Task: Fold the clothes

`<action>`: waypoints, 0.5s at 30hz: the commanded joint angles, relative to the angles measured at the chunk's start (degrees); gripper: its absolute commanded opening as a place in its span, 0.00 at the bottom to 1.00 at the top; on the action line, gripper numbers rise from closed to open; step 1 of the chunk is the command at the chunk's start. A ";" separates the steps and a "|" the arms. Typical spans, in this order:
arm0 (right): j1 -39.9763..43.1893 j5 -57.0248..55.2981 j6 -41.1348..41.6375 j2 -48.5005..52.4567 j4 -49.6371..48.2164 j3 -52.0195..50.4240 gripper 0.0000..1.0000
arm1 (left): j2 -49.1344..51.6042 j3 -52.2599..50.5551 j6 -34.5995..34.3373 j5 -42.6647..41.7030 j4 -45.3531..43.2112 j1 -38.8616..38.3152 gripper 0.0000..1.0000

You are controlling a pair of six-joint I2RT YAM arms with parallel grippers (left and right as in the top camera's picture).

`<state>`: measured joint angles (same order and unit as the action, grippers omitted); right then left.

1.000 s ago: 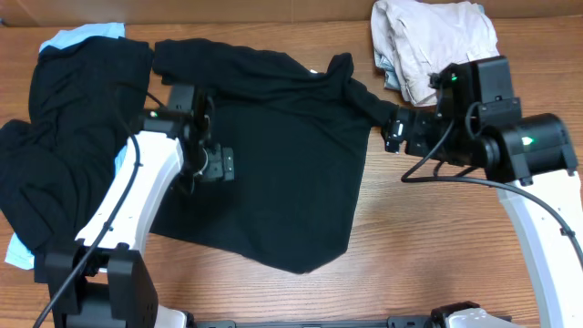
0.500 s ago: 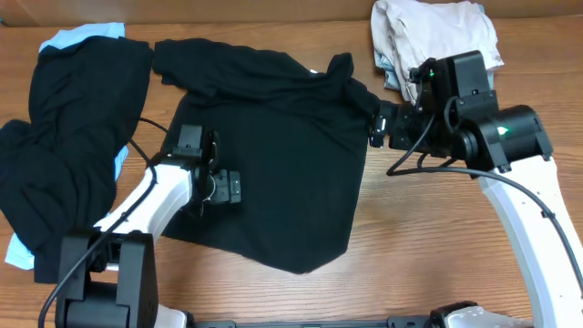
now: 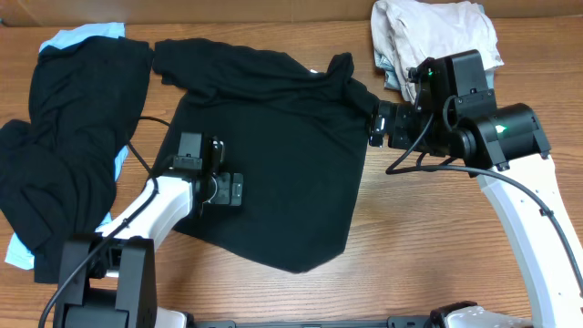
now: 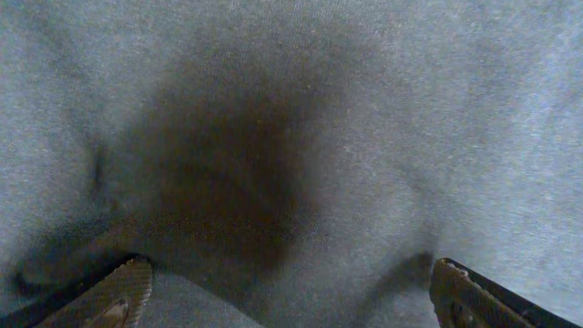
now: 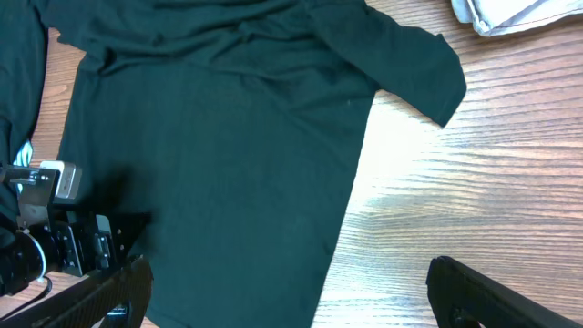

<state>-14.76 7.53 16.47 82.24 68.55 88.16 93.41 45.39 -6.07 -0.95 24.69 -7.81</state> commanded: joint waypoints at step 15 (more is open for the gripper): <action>-0.28 0.00 0.09 1.22 -0.96 -0.46 1.00 | 1.86 -2.58 2.14 13.66 -15.50 16.87 1.00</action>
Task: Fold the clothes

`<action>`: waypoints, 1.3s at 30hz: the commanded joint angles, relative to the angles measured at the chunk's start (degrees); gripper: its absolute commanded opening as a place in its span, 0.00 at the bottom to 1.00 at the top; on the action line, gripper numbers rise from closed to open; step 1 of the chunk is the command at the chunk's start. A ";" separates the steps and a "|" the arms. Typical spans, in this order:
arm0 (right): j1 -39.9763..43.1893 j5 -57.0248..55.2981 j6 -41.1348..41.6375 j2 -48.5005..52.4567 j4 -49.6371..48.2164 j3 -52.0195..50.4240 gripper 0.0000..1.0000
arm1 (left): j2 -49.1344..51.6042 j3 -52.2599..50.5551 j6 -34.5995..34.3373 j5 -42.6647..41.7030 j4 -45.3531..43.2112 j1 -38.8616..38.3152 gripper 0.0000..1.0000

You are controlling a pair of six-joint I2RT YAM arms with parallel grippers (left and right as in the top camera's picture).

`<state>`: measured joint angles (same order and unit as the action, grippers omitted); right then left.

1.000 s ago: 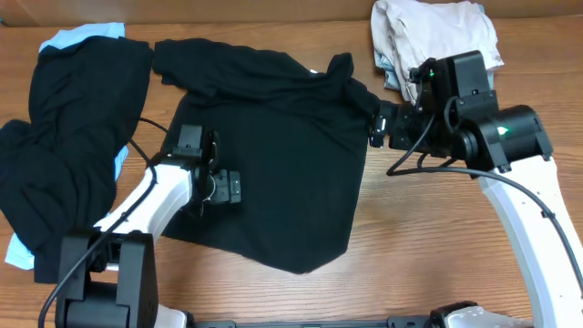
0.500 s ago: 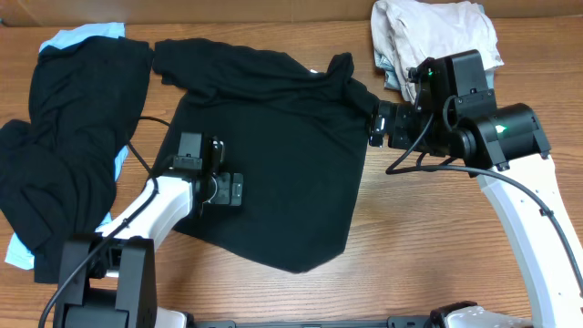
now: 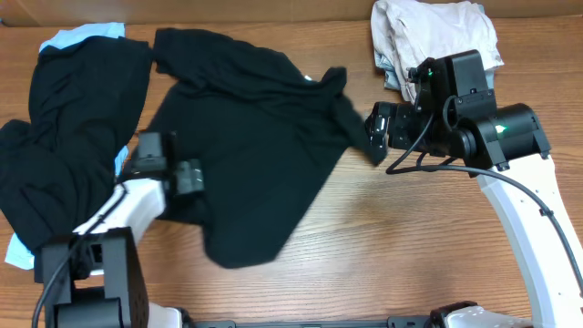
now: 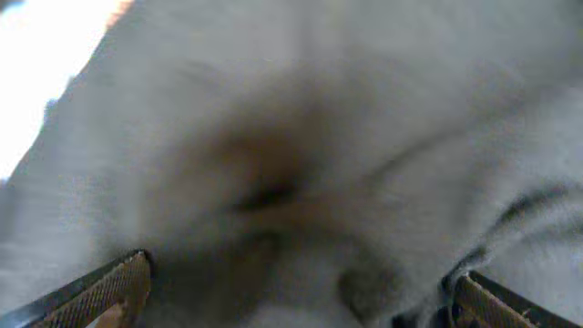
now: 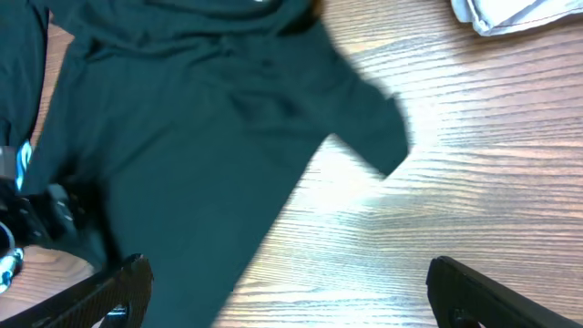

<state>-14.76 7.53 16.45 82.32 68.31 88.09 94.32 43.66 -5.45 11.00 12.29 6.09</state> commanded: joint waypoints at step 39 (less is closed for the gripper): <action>-7.19 -14.69 -8.94 36.02 -29.55 -0.39 0.79 | -6.64 31.76 1.66 -30.01 41.18 0.96 1.00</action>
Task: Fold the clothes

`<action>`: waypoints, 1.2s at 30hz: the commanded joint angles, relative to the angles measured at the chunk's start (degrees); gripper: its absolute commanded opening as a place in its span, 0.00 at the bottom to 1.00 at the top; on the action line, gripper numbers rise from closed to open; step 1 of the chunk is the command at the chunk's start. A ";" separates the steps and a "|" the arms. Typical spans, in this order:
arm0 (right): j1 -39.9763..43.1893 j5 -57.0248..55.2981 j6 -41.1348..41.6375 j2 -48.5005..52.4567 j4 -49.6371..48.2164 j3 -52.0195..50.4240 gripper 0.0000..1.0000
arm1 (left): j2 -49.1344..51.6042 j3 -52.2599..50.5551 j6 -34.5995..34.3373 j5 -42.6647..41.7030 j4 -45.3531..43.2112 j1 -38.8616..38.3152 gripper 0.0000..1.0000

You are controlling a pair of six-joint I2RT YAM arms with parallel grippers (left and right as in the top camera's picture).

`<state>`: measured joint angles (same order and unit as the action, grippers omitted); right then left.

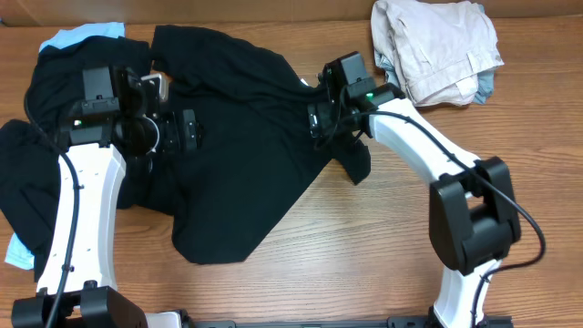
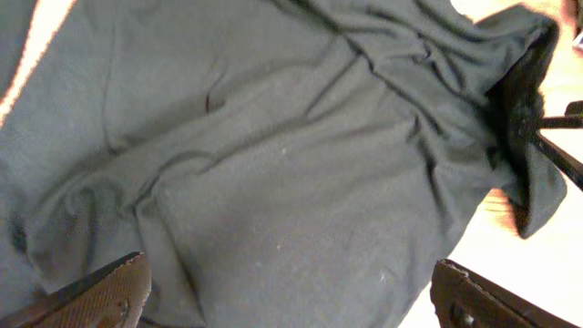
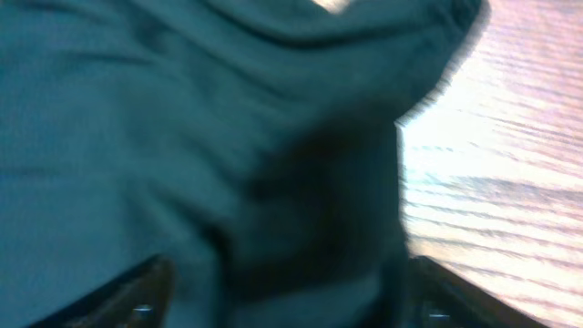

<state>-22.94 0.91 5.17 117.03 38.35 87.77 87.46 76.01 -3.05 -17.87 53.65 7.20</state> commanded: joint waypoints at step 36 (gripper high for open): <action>17.77 -4.22 18.69 -21.16 43.25 -6.56 0.04 | 0.28 -4.52 5.64 11.13 4.74 -9.97 1.00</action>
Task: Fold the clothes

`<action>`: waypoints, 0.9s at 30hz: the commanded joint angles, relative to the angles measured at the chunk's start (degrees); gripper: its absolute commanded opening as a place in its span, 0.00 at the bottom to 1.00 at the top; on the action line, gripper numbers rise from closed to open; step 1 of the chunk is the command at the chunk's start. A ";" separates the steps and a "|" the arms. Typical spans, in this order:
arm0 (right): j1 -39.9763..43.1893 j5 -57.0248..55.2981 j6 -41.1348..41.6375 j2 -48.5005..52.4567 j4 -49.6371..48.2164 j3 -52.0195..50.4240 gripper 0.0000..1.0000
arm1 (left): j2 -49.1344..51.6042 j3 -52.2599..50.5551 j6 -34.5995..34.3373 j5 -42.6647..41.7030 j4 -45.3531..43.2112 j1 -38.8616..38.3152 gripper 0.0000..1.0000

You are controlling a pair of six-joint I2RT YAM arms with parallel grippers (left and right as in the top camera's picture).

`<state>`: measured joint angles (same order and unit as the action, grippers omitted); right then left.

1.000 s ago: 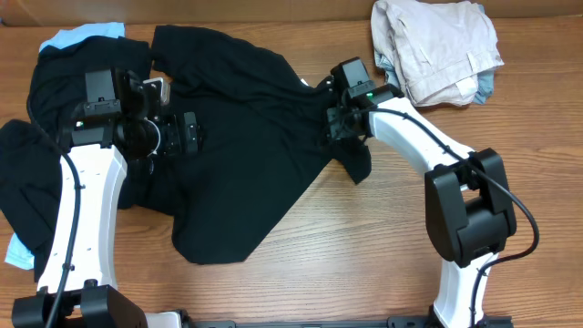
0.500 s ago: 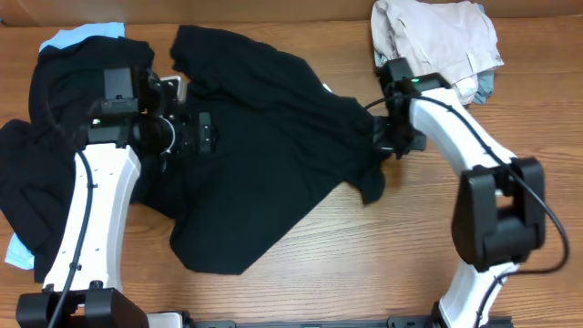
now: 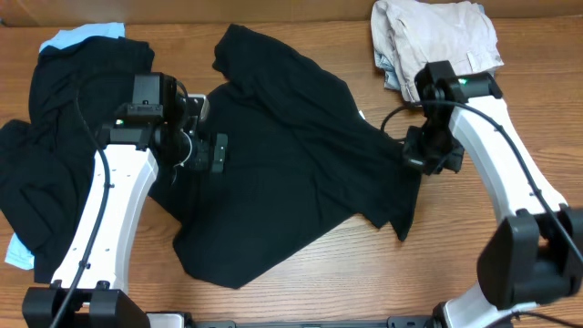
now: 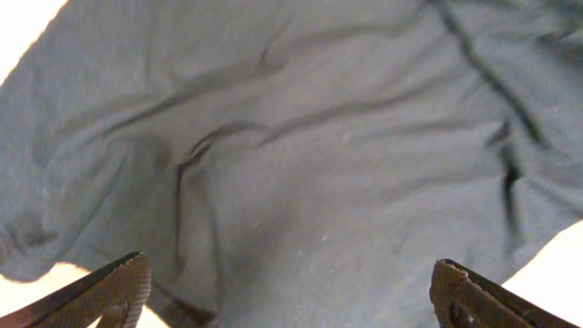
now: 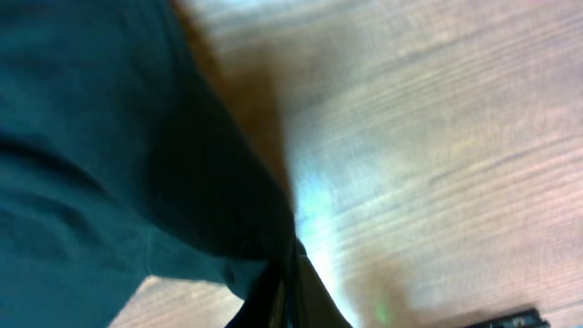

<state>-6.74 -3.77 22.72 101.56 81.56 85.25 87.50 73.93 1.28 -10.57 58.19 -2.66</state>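
A black T-shirt (image 3: pixel 291 155) lies crumpled and partly spread on the wooden table (image 3: pixel 455 273). My left gripper (image 3: pixel 217 153) hovers over the shirt's left part, open, with nothing between its fingers. The left wrist view shows the gripper (image 4: pixel 290 269) above wrinkled black shirt cloth (image 4: pixel 301 155). My right gripper (image 3: pixel 417 157) is at the shirt's right edge, shut on the black fabric. In the right wrist view the gripper (image 5: pixel 291 278) pinches the shirt cloth (image 5: pixel 118 137), which hangs to the left over bare wood.
A heap of black clothes over a light blue garment (image 3: pixel 64 146) fills the table's left side. Folded beige clothes (image 3: pixel 437 36) sit at the back right, close behind my right arm. Bare wood shows along the front and right.
My right gripper was near the shirt's middle; it is now farther right and nearer the front, shut on the shirt's edge. The shirt has shifted right. My left gripper moved slightly right, still open.
The shirt lay fairly flat with my open left gripper pressed on its lower left and my right gripper open beside the right sleeve. Then the shirt was bunched leftward. Later my left gripper was raised over it and the right was on it. Now the right holds its edge.
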 commanded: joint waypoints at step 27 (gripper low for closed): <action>18.56 3.65 1.07 -33.53 5.38 -14.03 0.07 | 5.46 -9.05 -3.04 6.45 -11.32 0.00 1.00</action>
<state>10.94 -0.01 23.81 70.26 86.63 71.37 89.71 65.84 -1.15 -4.43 47.42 -2.66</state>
